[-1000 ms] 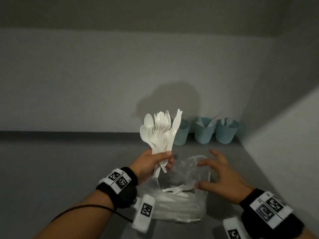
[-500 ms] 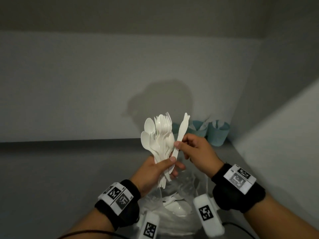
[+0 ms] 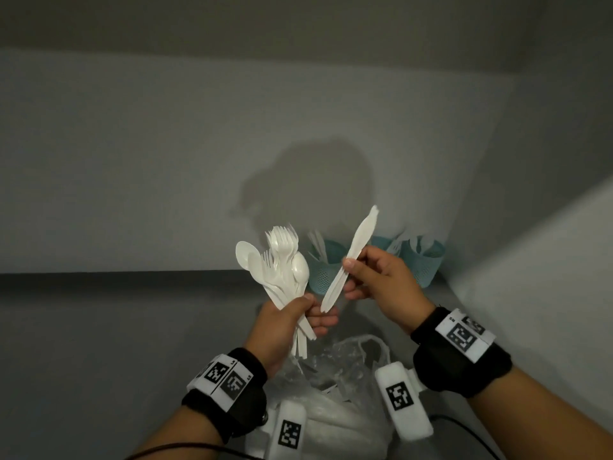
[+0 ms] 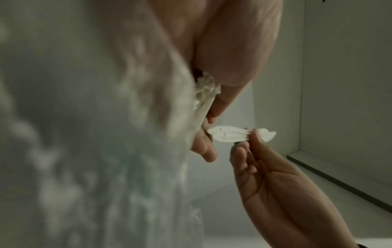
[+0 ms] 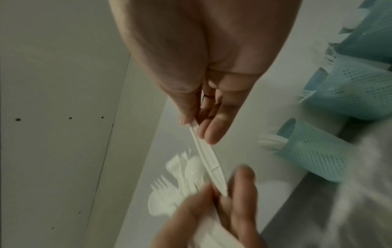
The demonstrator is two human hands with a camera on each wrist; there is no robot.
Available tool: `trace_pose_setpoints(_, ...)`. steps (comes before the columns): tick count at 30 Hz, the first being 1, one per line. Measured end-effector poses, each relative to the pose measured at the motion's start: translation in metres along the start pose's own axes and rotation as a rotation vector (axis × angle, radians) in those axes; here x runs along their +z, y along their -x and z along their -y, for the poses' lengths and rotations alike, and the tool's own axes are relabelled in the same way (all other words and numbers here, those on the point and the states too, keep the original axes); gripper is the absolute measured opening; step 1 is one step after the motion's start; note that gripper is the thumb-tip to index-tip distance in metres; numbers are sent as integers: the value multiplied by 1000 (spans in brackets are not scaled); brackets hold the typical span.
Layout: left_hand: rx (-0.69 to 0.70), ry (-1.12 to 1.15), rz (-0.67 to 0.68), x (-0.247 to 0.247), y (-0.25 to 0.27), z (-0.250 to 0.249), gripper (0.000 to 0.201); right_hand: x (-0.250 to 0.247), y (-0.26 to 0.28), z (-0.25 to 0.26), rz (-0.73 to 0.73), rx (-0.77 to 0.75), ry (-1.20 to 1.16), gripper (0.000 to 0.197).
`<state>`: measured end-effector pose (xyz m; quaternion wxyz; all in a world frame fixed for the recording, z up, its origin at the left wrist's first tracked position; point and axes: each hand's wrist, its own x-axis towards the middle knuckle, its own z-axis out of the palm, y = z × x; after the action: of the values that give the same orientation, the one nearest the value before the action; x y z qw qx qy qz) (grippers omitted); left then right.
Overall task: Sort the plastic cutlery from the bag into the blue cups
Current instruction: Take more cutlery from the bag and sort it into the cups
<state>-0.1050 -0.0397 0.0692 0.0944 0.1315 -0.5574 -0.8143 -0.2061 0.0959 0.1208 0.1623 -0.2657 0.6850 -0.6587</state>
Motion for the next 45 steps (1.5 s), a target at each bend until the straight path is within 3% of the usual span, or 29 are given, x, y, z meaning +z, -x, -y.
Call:
trace_pose_setpoints(3, -17, 31, -34, -10, -9, -5, 17, -12, -36, 19, -156, -86, -18, 16)
trace_pose_setpoints(6, 7, 56, -26, -17, -16, -13, 16, -20, -89, 21, -236, -103, 177, 25)
trace_pose_setpoints(10, 39, 83, -2, -21, -24, -21, 18, -14, -152, -17, -178, 41, 544, 20)
trace_pose_setpoints(14, 56, 81, -17, -27, -32, -25, 17, -9, -178, -56, -55, 171, 912, 19)
trace_pose_setpoints(16, 55, 70, -24, -27, -36, -26, 17, -8, -184, -71, -26, 250, 968, 37)
trace_pose_setpoints(20, 38, 66, -14, -23, -39, -24, 19, -9, -188, -84, -50, 332, 962, 53)
trace_pose_setpoints(24, 34, 61, -1, -16, -37, -24, 20, -14, -178, -75, -67, 254, 910, 51)
trace_pose_setpoints(27, 56, 19, 6, -10, -31, -23, 19, -9, -148, -48, -34, 47, 850, 30)
trace_pose_setpoints(29, 72, -2, 5, -5, -25, -23, 15, 2, -113, -23, 7, -110, 668, 14)
trace_pose_setpoints(31, 101, -36, 8, 0, -18, -21, 14, 15, -69, 1, 76, -185, 444, 20)
trace_pose_setpoints(35, 204, -128, 51, 17, -4, -16, 20, 31, 1, 29, 154, -186, 356, 25)
trace_pose_setpoints(39, 249, -220, 102, 34, 15, -14, 25, 30, 18, 25, 53, -141, 511, 26)
trace_pose_setpoints(45, 212, -267, 197, 28, 24, -8, 16, 24, 31, 31, 132, -131, 541, 20)
